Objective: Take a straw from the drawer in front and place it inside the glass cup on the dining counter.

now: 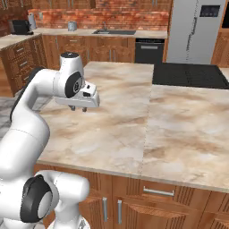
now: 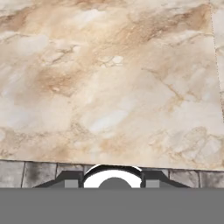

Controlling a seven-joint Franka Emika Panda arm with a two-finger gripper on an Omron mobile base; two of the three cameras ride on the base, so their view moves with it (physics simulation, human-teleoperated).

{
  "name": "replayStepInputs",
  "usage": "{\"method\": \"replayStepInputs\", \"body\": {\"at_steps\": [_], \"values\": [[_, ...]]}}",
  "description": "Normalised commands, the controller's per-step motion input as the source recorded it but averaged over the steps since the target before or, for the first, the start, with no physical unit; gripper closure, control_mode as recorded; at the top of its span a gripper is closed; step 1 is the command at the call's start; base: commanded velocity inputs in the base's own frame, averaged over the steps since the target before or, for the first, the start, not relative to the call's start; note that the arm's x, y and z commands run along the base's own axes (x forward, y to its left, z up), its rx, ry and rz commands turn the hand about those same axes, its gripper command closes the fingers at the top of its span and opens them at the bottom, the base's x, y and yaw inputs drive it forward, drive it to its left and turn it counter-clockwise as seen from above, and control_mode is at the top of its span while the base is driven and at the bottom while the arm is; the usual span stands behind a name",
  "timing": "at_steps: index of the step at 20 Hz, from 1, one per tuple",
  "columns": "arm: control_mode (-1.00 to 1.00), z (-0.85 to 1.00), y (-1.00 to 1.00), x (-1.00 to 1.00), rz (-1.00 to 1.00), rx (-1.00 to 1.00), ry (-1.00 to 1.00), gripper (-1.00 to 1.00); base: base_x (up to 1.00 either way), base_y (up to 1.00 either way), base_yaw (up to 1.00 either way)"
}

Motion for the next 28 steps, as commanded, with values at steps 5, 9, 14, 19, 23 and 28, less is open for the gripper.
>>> {"method": "replayStepInputs", "body": {"at_steps": [5,9,14,19,23,28], "values": [[1.00,0.00,0.00,0.00,0.00,0.00,0.00,-1.00,-0.42,-0.01,-0.01],[1.00,0.00,0.00,0.00,0.00,0.00,0.00,-1.00,-0.91,-0.08,-0.05],[1.00,0.00,0.00,0.00,0.00,0.00,0.00,-1.00,-0.51,-0.10,-0.03],[1.00,0.00,0.00,0.00,0.00,0.00,0.00,-1.00,0.04,-0.40,0.02],[1.00,0.00,0.00,0.00,0.00,0.00,0.00,-1.00,0.25,-0.53,0.10],[1.00,0.00,0.00,0.00,0.00,0.00,0.00,-1.00,0.31,-0.59,0.20]]}}
